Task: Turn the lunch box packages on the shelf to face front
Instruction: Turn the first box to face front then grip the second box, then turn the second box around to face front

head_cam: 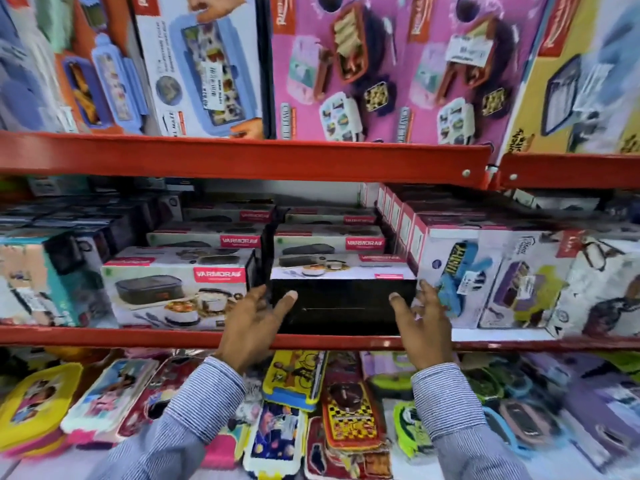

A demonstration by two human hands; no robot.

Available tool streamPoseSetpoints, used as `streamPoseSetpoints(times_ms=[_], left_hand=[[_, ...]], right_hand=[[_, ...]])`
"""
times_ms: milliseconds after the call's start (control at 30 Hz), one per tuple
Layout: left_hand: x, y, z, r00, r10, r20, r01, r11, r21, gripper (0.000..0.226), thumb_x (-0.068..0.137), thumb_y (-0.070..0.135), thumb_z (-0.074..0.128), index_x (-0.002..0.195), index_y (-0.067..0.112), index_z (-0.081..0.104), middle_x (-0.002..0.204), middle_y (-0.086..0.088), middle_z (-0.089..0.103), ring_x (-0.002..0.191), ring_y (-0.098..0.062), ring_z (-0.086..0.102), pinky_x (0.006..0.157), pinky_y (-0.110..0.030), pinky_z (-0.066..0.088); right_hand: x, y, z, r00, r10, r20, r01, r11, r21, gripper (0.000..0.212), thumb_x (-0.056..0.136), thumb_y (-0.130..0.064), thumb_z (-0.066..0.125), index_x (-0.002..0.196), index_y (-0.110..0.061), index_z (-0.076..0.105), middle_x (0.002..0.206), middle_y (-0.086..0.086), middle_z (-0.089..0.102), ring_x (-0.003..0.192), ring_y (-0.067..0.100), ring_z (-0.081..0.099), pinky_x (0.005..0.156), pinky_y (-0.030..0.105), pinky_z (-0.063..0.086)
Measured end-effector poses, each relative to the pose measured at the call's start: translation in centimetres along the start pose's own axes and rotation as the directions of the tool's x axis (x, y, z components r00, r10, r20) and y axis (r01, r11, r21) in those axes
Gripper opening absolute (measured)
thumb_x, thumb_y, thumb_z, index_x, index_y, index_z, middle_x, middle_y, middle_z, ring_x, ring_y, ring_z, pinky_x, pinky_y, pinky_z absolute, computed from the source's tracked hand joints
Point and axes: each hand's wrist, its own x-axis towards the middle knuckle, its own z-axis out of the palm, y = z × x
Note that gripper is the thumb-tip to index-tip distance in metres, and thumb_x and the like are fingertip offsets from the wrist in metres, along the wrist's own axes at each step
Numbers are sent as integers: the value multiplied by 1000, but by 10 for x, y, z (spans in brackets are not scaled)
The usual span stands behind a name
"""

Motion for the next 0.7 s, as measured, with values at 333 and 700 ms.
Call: streamPoseSetpoints(times_ms=[333, 700], left_hand=[[-13, 23, -17, 990, 19, -142, -69, 932, -355, 77, 73, 84, 55, 100, 13, 70, 115, -7, 73, 110, -28, 68, 99, -62, 51], [7, -16, 2, 971, 135, -196, -129, 991, 42, 45, 88, 2, 65, 130, 16, 54, 111, -3, 75, 96, -21, 71, 84, -32, 57]], right_hand=[[15, -14, -38, 994, 40, 104, -77, 920, 385, 58, 73, -66, 55, 91, -11, 60, 83, -1, 66, 82, 17, 61, 85, 44, 51], [26, 22, -13, 989, -36, 146, 19, 993, 120, 47, 73, -7, 78, 117, -12, 63, 106, 3, 70, 90, 14, 63, 84, 28, 50]])
